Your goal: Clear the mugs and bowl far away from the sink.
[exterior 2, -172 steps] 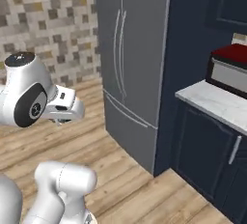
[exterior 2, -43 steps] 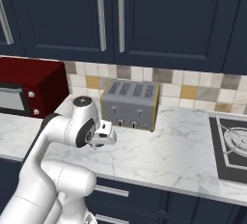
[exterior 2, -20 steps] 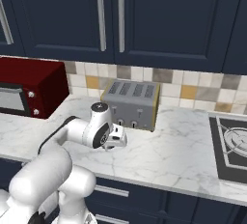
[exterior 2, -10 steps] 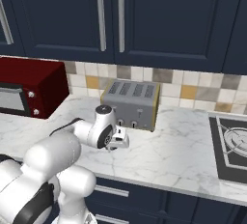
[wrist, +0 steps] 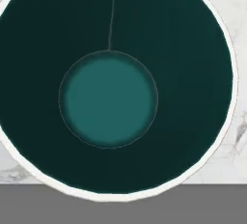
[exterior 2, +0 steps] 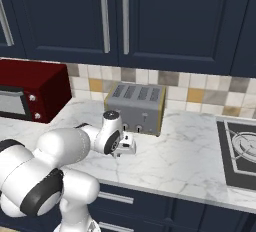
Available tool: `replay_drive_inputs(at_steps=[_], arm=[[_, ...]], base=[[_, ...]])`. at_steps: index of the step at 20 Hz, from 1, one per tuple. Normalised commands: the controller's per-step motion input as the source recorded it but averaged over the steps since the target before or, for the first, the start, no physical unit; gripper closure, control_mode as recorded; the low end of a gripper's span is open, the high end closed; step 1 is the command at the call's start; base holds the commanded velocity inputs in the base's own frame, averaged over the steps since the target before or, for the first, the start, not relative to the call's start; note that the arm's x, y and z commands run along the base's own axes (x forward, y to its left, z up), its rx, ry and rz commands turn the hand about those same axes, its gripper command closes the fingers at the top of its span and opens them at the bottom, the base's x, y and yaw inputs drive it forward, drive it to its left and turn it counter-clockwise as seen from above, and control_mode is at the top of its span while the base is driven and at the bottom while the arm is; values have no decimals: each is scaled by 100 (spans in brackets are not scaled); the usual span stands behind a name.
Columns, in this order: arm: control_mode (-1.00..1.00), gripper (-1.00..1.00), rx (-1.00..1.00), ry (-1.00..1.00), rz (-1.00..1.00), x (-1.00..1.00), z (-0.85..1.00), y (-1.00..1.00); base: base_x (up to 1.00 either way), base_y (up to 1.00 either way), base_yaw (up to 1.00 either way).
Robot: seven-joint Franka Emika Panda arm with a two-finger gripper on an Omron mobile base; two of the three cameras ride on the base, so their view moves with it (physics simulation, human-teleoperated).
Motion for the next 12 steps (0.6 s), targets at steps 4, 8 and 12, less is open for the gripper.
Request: replay_drive_inputs(at_steps=[4,8,12], arm=[[-100,-100,-2,0,0,0,-19,0],[-100,-100,0,0,0,0,2,0],[-100,-100,0,0,0,0,1,0]], base=[[0,0,0],[0,0,0],[0,0,0]])
